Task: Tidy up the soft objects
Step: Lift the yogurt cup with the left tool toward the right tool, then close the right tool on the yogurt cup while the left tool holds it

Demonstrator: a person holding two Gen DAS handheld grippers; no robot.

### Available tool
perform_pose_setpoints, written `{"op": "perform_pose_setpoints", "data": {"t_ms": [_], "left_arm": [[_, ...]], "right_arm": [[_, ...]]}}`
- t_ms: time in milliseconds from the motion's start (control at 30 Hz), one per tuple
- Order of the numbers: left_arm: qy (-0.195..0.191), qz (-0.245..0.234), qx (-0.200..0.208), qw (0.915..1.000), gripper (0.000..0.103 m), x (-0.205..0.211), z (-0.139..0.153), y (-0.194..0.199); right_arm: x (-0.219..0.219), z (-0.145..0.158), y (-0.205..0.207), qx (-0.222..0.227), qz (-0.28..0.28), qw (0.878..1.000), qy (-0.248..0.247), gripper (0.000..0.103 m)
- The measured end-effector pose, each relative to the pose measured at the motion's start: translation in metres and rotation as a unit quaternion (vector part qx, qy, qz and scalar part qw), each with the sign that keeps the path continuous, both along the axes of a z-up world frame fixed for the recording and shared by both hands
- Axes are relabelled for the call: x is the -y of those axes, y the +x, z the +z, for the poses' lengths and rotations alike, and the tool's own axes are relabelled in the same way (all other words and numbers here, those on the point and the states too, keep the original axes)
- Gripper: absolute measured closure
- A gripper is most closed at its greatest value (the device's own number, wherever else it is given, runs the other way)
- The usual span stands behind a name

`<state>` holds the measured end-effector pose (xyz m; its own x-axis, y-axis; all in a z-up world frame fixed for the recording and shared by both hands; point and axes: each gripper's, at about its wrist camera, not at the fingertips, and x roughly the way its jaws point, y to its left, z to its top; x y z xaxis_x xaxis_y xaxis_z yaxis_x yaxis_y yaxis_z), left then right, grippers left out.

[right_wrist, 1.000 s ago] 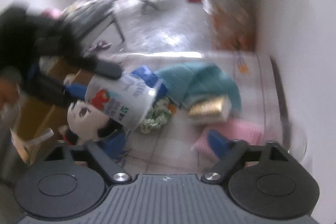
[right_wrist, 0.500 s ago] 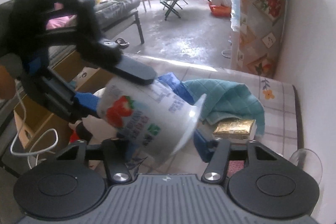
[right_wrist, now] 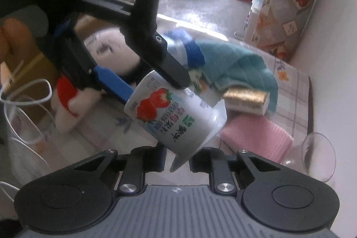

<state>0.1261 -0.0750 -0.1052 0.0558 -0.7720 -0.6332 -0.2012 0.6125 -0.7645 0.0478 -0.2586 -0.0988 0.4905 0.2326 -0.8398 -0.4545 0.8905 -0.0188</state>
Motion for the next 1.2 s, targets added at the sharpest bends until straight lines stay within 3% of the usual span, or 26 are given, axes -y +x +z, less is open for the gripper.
{"op": "perform_pose_setpoints", "data": {"t_ms": [167, 233, 400, 567, 633, 800, 933, 1067, 1100, 1133, 1167, 1200], "left_arm": [[0.041, -0.005, 0.006, 0.9991, 0.05, 0.012, -0.021, 0.007], [0.071, -0.022, 0.013, 0.9971, 0.048, 0.022, -0.029, 0.011], [0.129, -0.073, 0.031, 0.9885, 0.049, 0.048, -0.049, 0.012], [0.149, -0.082, 0.034, 0.9849, 0.048, 0.049, -0.05, 0.008], [0.152, -0.078, 0.036, 0.9846, 0.042, 0.047, -0.043, 0.01], [0.16, -0.076, 0.074, 0.9814, 0.018, 0.05, -0.016, 0.026], [0.194, -0.121, 0.082, 0.97, 0.017, 0.08, -0.021, 0.048], [0.262, -0.16, 0.056, 0.95, 0.028, 0.106, -0.049, 0.058], [0.27, -0.162, 0.052, 0.9476, 0.039, 0.108, -0.055, 0.058], [0.27, -0.161, 0.047, 0.9481, 0.045, 0.108, -0.06, 0.058], [0.254, -0.152, 0.04, 0.9544, 0.055, 0.105, -0.064, 0.058], [0.233, -0.141, 0.037, 0.9614, 0.059, 0.101, -0.065, 0.058]], "right_arm": [[0.003, -0.024, 0.002, -0.014, -0.006, 0.999, -0.042, 0.086], [0.006, -0.034, 0.003, -0.013, -0.005, 0.998, -0.066, 0.094], [0.006, -0.05, 0.008, -0.017, 0.005, 0.996, -0.082, 0.095], [0.008, -0.047, 0.011, -0.032, -0.014, 0.998, -0.048, 0.094], [0.016, -0.041, 0.012, -0.046, -0.04, 0.998, -0.015, 0.092], [0.04, -0.036, 0.01, -0.085, -0.111, 0.989, 0.053, 0.085], [0.056, -0.045, 0.012, -0.106, -0.161, 0.978, 0.083, 0.075], [0.063, -0.051, 0.014, -0.115, -0.187, 0.972, 0.088, 0.073], [0.064, -0.052, 0.014, -0.115, -0.191, 0.971, 0.09, 0.073], [0.066, -0.052, 0.016, -0.115, -0.194, 0.97, 0.093, 0.073], [0.068, -0.053, 0.016, -0.116, -0.196, 0.969, 0.096, 0.073], [0.071, -0.052, 0.016, -0.117, -0.2, 0.968, 0.101, 0.073]]}}
